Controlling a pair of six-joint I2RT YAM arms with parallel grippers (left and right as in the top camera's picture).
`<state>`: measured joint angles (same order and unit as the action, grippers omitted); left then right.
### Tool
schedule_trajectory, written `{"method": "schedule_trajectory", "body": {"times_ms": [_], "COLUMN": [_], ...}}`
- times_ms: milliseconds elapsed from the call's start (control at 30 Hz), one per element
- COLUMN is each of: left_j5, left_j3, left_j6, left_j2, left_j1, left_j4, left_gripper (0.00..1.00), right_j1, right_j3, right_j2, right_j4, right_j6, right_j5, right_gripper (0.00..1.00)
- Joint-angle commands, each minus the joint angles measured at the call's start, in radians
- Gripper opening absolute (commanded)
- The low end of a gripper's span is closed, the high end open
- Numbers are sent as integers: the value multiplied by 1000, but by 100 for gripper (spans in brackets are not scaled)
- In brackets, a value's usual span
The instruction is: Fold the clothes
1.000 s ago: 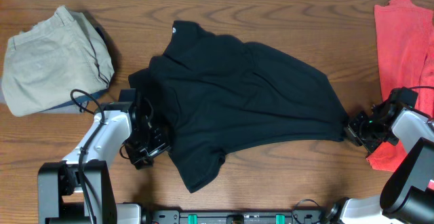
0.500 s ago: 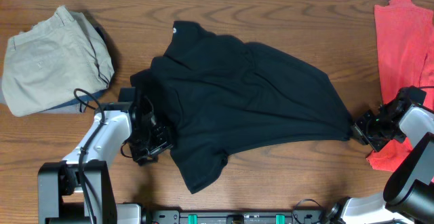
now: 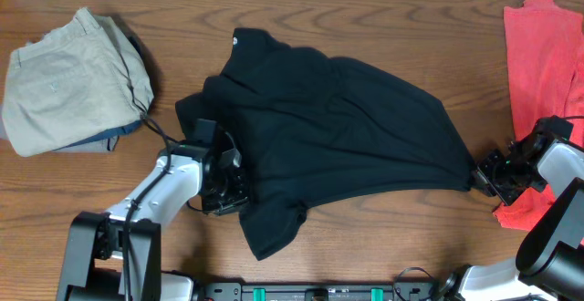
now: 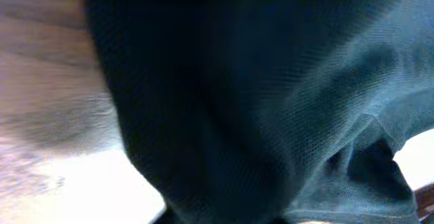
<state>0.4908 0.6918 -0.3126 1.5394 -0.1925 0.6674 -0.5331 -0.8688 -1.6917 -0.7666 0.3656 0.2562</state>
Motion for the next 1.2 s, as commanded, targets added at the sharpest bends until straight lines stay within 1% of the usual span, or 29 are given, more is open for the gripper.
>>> {"method": "schedule_trajectory", "body": {"times_ms": [0,100,167,233,367,467,700,833,1033,1167], "left_j5": [-13,-17,-46,-82,-169,-171,-167,-167,-167,-167], "left_j3": [-11,1,40,99,292,464,882,1094,1376,1486], "left_j6": [4,5,14,48,100,145,144,144,144,140], "left_j2": [-10,-14,-21,-32,-67,-95,-137,-157,-190,-205], "left_j1": [-10,1,14,27,50,66,117,155,227,274], "left_j4": [0,17,61,124,285,387,552,590,589,573], "left_gripper": [6,6,6,6,6,6,6,6,6,6], "right_j1": [-10,-10,-10,-10,-10,-10,-10,-10,-10,-10], "right_j3": [-19,-33,-63,-100,-214,-308,-565,-693,-903,-1041], "right_j2": [-8,-7,-4,2,42,89,229,293,369,395], "right_j4": [-5,-18,-52,-90,-196,-280,-442,-477,-492,-491], "right_j6": [-43,-84,-121,-140,-190,-208,-270,-270,-256,-214], "right_j5": [-19,-7,13,35,109,116,116,119,119,118], "right_gripper": [1,1,1,1,1,1,1,1,1,1]}}
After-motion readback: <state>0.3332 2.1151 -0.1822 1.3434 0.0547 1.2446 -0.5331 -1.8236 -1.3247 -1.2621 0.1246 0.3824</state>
